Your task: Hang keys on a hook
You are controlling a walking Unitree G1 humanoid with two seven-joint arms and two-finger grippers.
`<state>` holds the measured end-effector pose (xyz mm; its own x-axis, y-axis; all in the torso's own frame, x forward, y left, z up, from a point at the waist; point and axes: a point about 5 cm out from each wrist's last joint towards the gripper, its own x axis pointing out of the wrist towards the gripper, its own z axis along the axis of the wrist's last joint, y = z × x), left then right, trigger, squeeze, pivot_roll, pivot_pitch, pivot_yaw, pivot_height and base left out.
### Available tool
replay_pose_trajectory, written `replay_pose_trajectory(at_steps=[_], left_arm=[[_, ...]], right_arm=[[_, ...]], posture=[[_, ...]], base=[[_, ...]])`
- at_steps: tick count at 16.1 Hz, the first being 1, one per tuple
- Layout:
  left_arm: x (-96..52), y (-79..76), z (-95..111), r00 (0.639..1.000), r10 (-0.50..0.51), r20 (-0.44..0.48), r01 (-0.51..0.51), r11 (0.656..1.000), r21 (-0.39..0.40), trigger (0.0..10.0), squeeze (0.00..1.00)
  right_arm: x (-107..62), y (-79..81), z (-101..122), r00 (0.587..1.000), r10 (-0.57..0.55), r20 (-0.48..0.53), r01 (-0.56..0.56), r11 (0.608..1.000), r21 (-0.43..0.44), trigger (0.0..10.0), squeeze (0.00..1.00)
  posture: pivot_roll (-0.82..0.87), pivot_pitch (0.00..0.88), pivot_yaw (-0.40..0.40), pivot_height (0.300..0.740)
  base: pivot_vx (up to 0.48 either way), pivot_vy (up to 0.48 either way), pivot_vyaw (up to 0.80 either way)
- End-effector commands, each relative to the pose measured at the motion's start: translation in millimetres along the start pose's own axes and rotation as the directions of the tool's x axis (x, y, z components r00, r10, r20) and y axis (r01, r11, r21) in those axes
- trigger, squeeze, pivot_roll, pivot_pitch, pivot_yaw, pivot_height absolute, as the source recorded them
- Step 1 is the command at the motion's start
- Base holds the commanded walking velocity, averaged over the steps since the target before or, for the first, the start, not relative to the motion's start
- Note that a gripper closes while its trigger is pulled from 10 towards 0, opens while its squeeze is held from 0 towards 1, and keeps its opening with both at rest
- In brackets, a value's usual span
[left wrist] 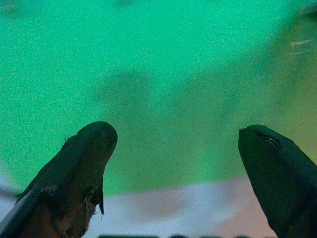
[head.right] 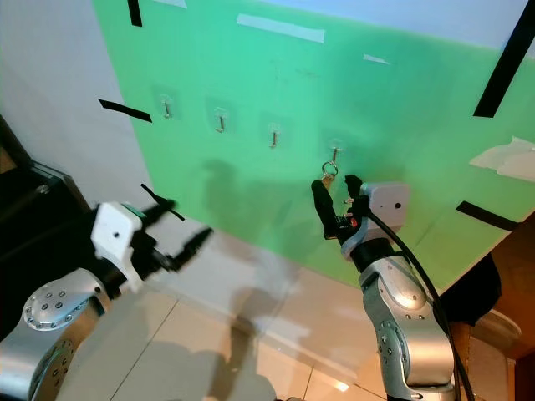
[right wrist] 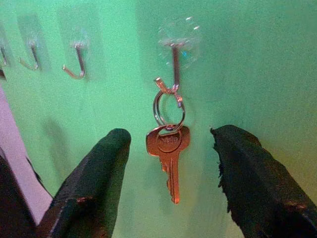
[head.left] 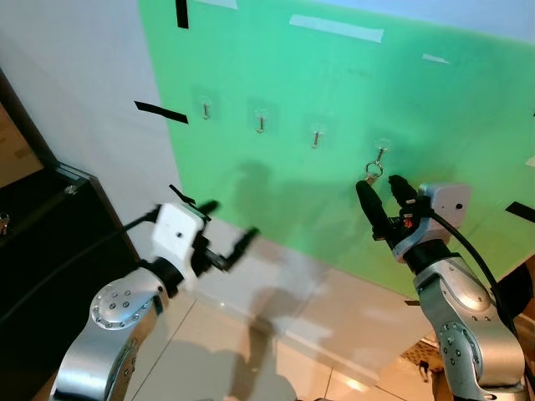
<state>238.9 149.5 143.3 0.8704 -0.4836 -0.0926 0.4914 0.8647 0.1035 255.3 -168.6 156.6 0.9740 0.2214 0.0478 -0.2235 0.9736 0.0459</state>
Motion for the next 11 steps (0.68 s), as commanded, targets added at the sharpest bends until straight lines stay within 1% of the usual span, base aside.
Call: replay_pose_trajectory(at_steps=[1,2,3,4,5,6,8,9,10,11], left_arm=[[-1.5,6.6,-3.4,0.998,0.061,-0.016,-0.060,0.998,0.018,10.0,0.00],[-0.8,7.8,-3.6,0.997,0.077,-0.014,-0.077,0.997,0.025,10.0,0.00],[1.5,8.8,-2.9,0.994,0.107,-0.005,-0.106,0.994,0.036,10.0,0.00],[4.0,8.5,-1.9,0.991,0.136,0.005,-0.136,0.990,0.024,10.0,0.00],[4.4,8.3,-1.9,0.990,0.142,0.007,-0.142,0.990,0.021,10.0,0.00],[5.0,7.6,-4.2,0.988,0.156,0.004,-0.156,0.987,0.038,10.0,0.00],[6.2,7.1,-7.0,0.985,0.173,-0.002,-0.173,0.984,0.048,10.0,0.00],[6.9,8.0,-7.4,0.979,0.203,-0.005,-0.202,0.978,0.058,10.0,0.00],[7.1,8.1,-7.4,0.978,0.209,-0.005,-0.209,0.976,0.059,10.0,0.00],[6.0,9.8,-10.0,0.973,0.230,-0.018,-0.228,0.971,0.073,10.0,0.00]], right_arm=[[-0.3,-2.8,-2.4,1.000,-0.015,-0.012,0.015,0.999,-0.034,10.0,1.00],[-0.4,-4.4,-3.5,0.999,-0.033,-0.016,0.032,0.998,-0.054,10.0,1.00],[-0.4,-4.5,-4.2,0.999,-0.029,-0.021,0.028,0.998,-0.052,10.0,1.00],[-2.5,-1.8,-5.7,0.999,-0.008,-0.031,0.007,0.999,-0.043,10.0,1.00],[-3.0,-1.2,-6.1,0.999,-0.004,-0.033,0.003,0.999,-0.039,10.0,1.00],[-4.2,-0.9,-6.6,0.999,-0.022,-0.028,0.022,1.000,0.000,10.0,1.00],[-5.2,0.9,-7.5,0.999,-0.020,-0.029,0.020,1.000,-0.008,10.0,1.00],[-4.3,0.1,-6.8,0.999,-0.035,-0.026,0.035,0.999,-0.009,10.0,1.00],[-4.0,-0.2,-6.5,0.999,-0.039,-0.025,0.039,0.999,-0.008,10.0,1.00],[-2.4,-4.7,-10.0,0.996,-0.069,-0.056,0.068,0.998,-0.013,10.0,1.00]], posture=[[0.02,0.000,-0.020,0.740],[0.02,0.000,-0.018,0.740],[0.01,0.000,-0.014,0.740],[0.01,0.000,-0.011,0.740],[0.01,0.000,-0.011,0.740],[0.01,0.000,-0.011,0.740],[0.01,0.000,-0.008,0.740],[0.02,0.000,-0.010,0.740],[0.02,0.000,-0.010,0.740],[0.03,0.000,-0.018,0.740]], base=[[0.000,0.000,0.68],[0.000,0.000,0.80],[0.000,0.000,0.80],[0.000,0.000,0.80],[0.000,0.000,0.80],[0.000,0.000,0.80],[0.000,0.000,0.80],[0.000,0.000,0.80],[0.000,0.000,0.80],[0.000,0.000,0.80]])
